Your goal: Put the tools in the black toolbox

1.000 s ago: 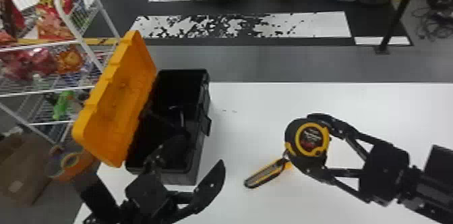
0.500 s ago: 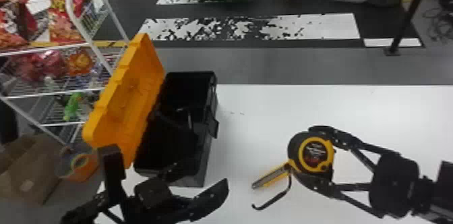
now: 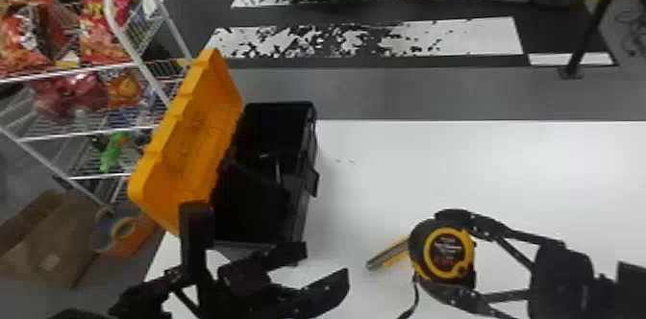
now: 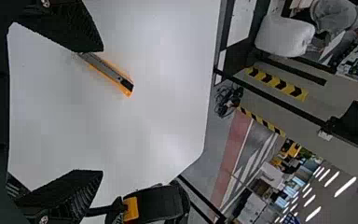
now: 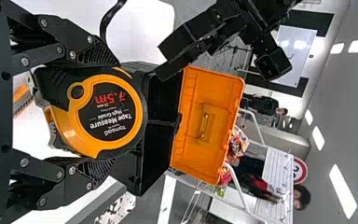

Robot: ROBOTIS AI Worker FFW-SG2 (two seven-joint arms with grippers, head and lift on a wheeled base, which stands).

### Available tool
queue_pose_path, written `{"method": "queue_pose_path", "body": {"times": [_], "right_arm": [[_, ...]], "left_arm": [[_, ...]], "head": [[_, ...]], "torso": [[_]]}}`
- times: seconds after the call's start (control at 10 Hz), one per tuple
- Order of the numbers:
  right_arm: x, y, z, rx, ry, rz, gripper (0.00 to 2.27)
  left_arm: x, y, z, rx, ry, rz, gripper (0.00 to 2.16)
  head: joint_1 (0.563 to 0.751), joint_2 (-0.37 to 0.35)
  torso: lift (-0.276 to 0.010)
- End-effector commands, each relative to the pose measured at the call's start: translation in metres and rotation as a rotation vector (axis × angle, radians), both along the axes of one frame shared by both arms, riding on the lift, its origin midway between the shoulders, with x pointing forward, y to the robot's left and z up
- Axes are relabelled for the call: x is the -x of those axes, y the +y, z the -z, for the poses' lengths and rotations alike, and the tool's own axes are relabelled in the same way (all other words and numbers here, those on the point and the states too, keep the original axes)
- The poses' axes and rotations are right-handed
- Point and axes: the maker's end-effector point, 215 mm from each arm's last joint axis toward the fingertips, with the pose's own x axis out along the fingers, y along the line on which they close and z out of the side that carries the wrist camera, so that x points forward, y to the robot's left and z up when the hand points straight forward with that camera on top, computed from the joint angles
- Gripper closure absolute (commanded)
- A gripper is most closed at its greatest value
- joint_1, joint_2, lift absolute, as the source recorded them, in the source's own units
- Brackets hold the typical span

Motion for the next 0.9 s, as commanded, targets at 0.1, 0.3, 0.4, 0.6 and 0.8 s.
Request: {"method": "queue_pose_path", "body": {"times": [0.1, 0.3, 0.4, 0.6, 0.8], "right_arm": [[0.005, 0.0, 0.014, 0.019, 0.005, -0.036, 2.04], [0.004, 0.001, 0.021, 0.027, 0.006, -0.075, 2.04], [0.004, 0.002, 0.023, 0.032, 0.006, -0.089, 2.04], [0.008, 0.006, 0.02, 0.024, 0.01, -0.108, 2.04], [0.022, 0.019, 0.024, 0.017, 0.028, -0.139, 2.04]], "left_arm": [[0.017, -0.009, 0.013, -0.007, 0.122, 0.031, 0.06], [0.024, -0.015, 0.014, -0.03, 0.158, 0.037, 0.06], [0.028, -0.018, 0.013, -0.043, 0.184, 0.048, 0.06], [0.03, -0.025, 0.008, -0.067, 0.173, 0.063, 0.06], [0.029, -0.035, 0.008, -0.067, 0.167, 0.067, 0.07]], "head": [[0.695, 0.216], [0.695, 0.211], [0.695, 0.207], [0.695, 0.201], [0.695, 0.197]], "torso": [[-0.039], [-0.039], [-0.039], [-0.039], [-0.039]]}}
